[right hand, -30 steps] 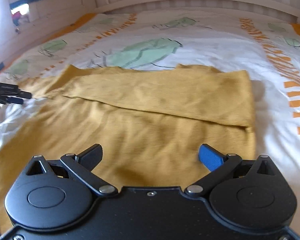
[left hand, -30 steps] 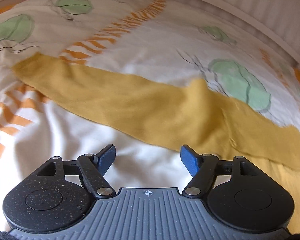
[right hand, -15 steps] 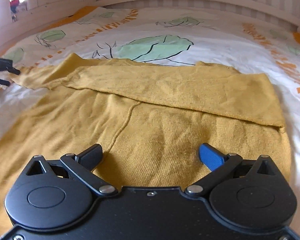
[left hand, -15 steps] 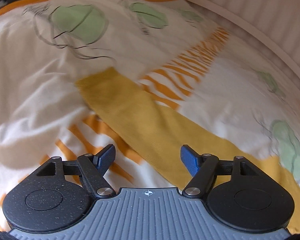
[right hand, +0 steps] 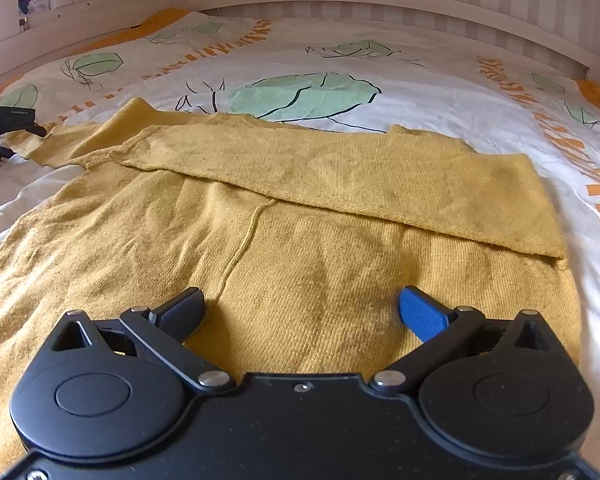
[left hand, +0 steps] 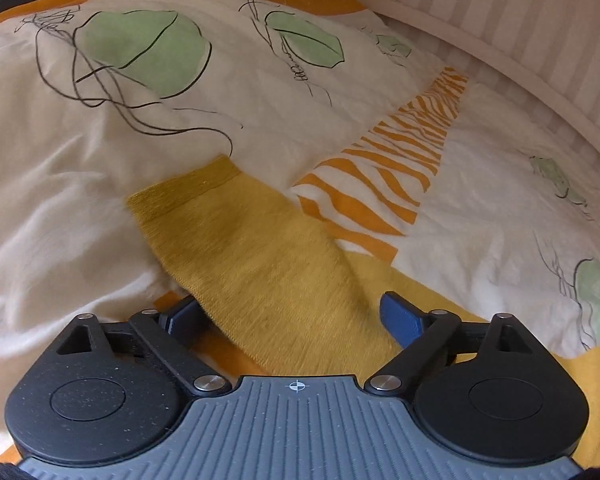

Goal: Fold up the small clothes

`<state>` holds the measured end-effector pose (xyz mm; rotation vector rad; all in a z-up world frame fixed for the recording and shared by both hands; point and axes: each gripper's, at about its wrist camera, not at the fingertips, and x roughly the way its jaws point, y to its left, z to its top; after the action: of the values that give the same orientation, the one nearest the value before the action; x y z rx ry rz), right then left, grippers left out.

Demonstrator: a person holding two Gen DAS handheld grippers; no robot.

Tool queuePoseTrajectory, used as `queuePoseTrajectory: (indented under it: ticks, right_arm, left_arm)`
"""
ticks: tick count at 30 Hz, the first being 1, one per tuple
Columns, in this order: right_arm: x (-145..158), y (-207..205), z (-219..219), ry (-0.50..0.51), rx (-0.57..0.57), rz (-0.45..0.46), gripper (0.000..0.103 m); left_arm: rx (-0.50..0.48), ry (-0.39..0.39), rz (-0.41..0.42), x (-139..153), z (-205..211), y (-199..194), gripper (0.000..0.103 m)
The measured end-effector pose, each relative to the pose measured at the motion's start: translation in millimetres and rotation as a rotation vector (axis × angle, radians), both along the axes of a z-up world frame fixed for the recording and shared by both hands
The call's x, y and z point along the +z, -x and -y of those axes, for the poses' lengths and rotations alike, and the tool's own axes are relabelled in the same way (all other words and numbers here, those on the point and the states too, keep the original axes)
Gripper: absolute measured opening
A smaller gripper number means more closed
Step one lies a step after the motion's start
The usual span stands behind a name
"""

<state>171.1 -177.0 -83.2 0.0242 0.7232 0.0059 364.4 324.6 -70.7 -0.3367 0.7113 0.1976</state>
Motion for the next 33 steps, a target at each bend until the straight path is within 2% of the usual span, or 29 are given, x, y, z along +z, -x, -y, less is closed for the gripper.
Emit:
queuePoseTrajectory:
  ticks: [2,3,4,5,6,7,9,13,18,22,26,30,33]
  right_arm:
    - [0.4,-1.5,-0.2,0.000,-0.001,-0.007,0.103]
    - [1.0,-2.6,-0.3,0.001,0.000,-0.013,0.103]
    - [1.6,-3.6,-0.1,-0.001,0.000,-0.020,0.103]
    - [2.2,-4.8,0.1,-0.003,-0.001,-0.027,0.103]
    - [2.8,-5.8,0.2,-0.004,-0.001,-0.034,0.103]
    - [3.9,-6.8,0.3,-0.006,-0.003,-0.042,0.103]
    - [6.6,-9.1,1.1,-0.015,-0.004,-0.060,0.103]
    - [15.0,-12.7,11.0,-0.102,-0.003,-0.073,0.103]
    - [30.9,-12.1,32.2,-0.267,-0.027,-0.054,0.103]
    - [46.4,-1.6,44.3,-0.292,-0.036,-0.014,0.103]
    - [56.6,12.2,56.8,-0.303,-0.043,0.015,0.103]
    - [63.5,29.5,70.0,-0.321,-0.061,0.037,0.103]
    - [68.8,38.7,78.9,-0.340,-0.076,0.045,0.103]
  left_arm:
    - [0.003,-0.011,-0.007,0.8,1.0,-2.1,0.090]
    - [0.007,-0.021,-0.013,1.7,1.5,-2.8,0.084]
    - [0.014,-0.039,-0.018,3.1,2.6,-3.6,0.060]
    - [0.027,-0.067,-0.016,5.2,3.6,-2.7,0.045]
    - [0.038,-0.079,-0.011,7.2,3.6,-1.8,0.018]
    - [0.033,-0.052,-0.006,9.2,1.4,-0.8,0.004]
    - [0.023,0.010,0.023,16.3,-1.4,3.3,0.004]
    - [0.004,-0.019,0.092,50.2,17.1,17.3,0.004]
    - [-0.090,-0.055,0.206,115.1,59.1,35.3,0.004]
    - [-0.184,-0.098,0.292,165.9,105.6,49.0,0.004]
    - [-0.260,-0.071,0.377,205.8,156.9,65.3,0.004]
    - [-0.352,-0.061,0.433,228.5,215.7,73.6,0.004]
    - [-0.435,-0.072,0.450,227.9,265.4,78.0,0.004]
